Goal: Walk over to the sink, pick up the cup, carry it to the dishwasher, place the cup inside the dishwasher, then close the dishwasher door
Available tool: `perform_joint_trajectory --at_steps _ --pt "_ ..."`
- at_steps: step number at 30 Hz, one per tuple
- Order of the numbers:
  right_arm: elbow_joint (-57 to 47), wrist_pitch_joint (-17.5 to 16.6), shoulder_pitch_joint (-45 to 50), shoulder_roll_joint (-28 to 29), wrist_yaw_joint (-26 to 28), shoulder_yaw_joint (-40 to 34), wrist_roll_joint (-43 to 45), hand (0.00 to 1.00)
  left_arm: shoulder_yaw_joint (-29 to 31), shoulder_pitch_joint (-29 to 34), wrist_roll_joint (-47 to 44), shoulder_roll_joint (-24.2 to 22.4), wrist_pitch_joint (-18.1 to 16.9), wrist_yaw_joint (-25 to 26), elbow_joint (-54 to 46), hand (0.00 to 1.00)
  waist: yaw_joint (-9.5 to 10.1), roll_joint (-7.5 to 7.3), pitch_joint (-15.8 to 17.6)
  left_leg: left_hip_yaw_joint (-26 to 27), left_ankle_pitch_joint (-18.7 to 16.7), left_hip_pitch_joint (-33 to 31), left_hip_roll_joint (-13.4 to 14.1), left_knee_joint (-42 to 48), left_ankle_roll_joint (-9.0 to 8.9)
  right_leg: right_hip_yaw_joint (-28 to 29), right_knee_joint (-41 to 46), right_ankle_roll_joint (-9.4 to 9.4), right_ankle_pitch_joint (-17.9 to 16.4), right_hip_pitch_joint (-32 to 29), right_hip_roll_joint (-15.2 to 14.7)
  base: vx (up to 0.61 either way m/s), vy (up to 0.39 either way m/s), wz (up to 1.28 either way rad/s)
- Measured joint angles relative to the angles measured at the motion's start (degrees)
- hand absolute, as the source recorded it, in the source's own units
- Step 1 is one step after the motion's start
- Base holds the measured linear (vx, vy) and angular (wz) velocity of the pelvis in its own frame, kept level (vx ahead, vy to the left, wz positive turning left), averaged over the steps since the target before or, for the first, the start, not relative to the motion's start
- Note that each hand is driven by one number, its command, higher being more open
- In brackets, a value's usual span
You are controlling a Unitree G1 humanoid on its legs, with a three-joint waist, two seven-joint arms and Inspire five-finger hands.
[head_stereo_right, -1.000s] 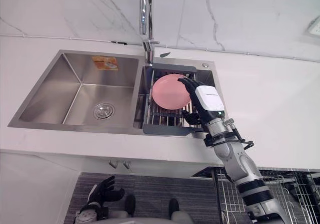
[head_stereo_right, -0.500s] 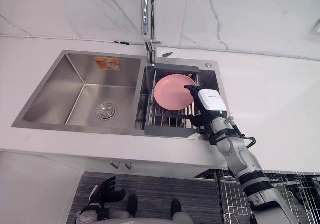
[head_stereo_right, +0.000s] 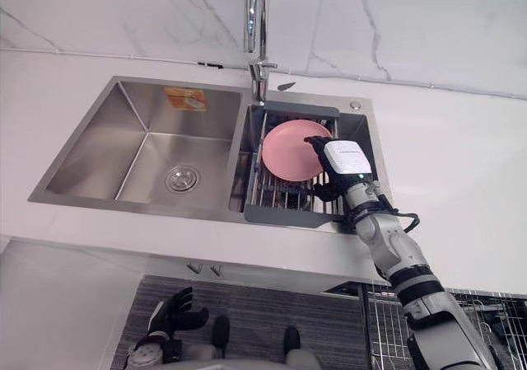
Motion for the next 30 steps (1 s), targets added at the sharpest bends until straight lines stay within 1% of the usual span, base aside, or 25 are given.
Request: perform_joint_trajectory --at_steps 4,10,12,15,16,19,21,24,28,30 --pt "1.1 0.4 -2.2 0.1 -0.7 0.0 -0.1 0.9 0.0 0.0 -0.1 0.1 -0.2 0.0 -0.8 0.9 0.02 -0.09 1.2 -0.1 0.0 -0.1 0.0 0.0 0.01 -0.1 0.0 0.0 0.0 0.0 0.0 -0.02 -0.004 0.01" --pt "3.1 0.6 -4.2 1.2 -1.2 0.0 -0.4 0.9 -0.1 -0.1 -0.1 0.1 -0.6 0.1 -0.9 0.9 0.14 -0.15 1.7 -0.1 0.0 -0.1 0.0 -0.3 0.01 -0.1 0.0 0.01 0.0 0.0 0.0 -0.02 -0.004 0.0" --pt "3.3 0.8 -5.1 1.3 -1.5 0.0 -0.4 0.9 -0.1 -0.3 -0.1 0.2 -1.0 0.1 -1.1 0.9 0.23 -0.23 2.6 -0.1 0.0 -0.1 0.0 -0.3 -0.02 -0.1 0.0 0.02 0.0 -0.1 0.0 -0.04 -0.005 -0.01" --pt "4.3 1.0 -6.1 1.8 -1.8 0.0 -0.3 0.9 -0.1 -0.4 -0.2 0.3 -1.1 0.2 -1.2 0.9 0.32 -0.38 2.8 -0.2 0.1 -0.4 0.0 -0.3 -0.03 -0.2 0.0 0.04 0.0 -0.2 0.0 -0.04 -0.004 0.02" --pt "4.6 1.1 -6.2 2.0 -2.0 0.0 -0.2 0.3 -0.1 -0.4 -0.2 0.3 -1.2 0.2 -1.2 0.9 0.38 -0.43 2.9 -0.2 0.1 -0.4 0.0 -0.3 -0.04 -0.2 0.0 0.05 -0.1 -0.2 0.0 0.0 0.0 0.0" --pt "5.4 1.1 -6.7 2.5 -2.1 0.0 0.2 0.3 -0.1 -0.5 -0.3 0.4 -1.2 0.4 -1.3 0.9 0.74 -0.69 3.0 -0.4 0.3 -0.6 0.0 -0.3 -0.01 -0.4 0.0 0.07 -0.1 -0.3 0.0 -0.02 -0.004 0.02" --pt "7.2 1.5 -8.2 2.8 -2.1 0.0 0.2 0.3 -0.1 -0.6 -0.3 0.6 -1.2 1.0 -2.2 0.9 0.87 -1.11 4.0 -0.7 0.5 -0.7 0.0 -0.3 -0.05 -0.7 0.1 0.08 -0.1 -0.3 0.0 -0.04 -0.008 0.06" --pt "7.2 1.5 -8.2 2.6 -2.3 0.0 0.3 0.3 -0.1 -0.6 -0.7 0.8 -1.2 1.1 -2.8 0.9 0.86 -1.72 4.6 -1.2 0.6 -1.0 0.0 -0.3 -0.09 -1.2 0.1 0.07 -0.1 -0.3 0.0 -0.03 -0.008 0.08" --pt "7.2 1.0 -8.2 2.7 -4.2 0.0 1.3 0.3 -0.2 -0.6 -1.3 1.0 -1.2 1.2 -2.8 0.9 0.86 -1.76 4.7 -1.2 0.7 -1.1 0.0 -0.3 -0.1 -1.2 0.1 0.07 -0.1 -0.4 0.0 0.0 -0.002 0.01" --pt "7.2 0.6 -8.2 2.9 -4.2 0.0 1.3 0.3 -0.2 -0.6 -1.3 1.0 -1.2 1.2 -2.9 0.9 0.89 -1.75 4.8 -1.2 0.7 -1.1 0.0 -0.3 -0.12 -1.2 0.1 0.07 -0.1 -0.4 0.1 0.0 0.0 0.0"
